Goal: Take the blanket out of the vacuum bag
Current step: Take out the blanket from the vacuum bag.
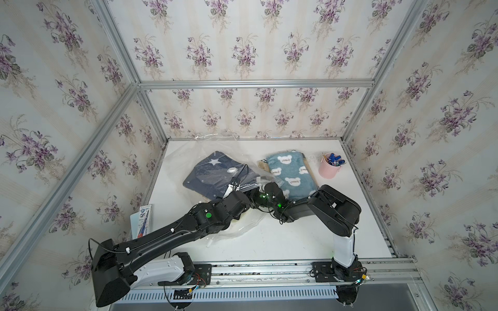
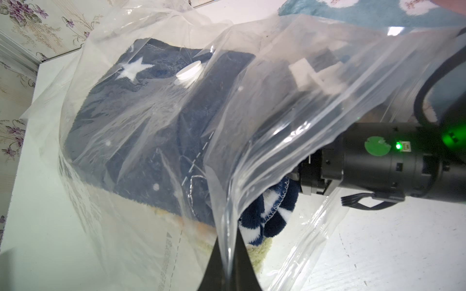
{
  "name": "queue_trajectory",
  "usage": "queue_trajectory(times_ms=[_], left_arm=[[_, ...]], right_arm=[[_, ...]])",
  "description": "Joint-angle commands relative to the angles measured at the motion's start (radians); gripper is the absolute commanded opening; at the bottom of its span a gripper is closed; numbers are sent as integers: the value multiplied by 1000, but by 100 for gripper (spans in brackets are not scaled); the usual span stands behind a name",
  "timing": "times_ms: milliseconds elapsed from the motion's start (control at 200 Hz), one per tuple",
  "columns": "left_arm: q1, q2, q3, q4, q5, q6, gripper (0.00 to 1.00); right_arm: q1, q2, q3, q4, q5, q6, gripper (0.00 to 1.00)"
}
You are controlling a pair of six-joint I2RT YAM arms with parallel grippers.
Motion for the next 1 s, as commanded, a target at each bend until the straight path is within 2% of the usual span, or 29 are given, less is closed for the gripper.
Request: queue_trajectory(times_ms=[0,100,220,350,764,994], left_arm=[[1,-4,-3,14,-2,0,7],[0,-3,-3,18,-4,4,7],[1,4,4,16,-7,10,7],[1,0,12,5,-21,18,7],[7,-5,39,-7,-34,32,7],[15,8,56,-6,-37,37,7]], right_arm=[[2,9,5,81,9,35,57],[5,6,-2,99,0,45,40],[4,7,8,109,-37,46,16],[9,-31,24,72,-64,17,2],[39,-62,75,55,-88,46,0],[50,-125,25,54,-75,33,0]])
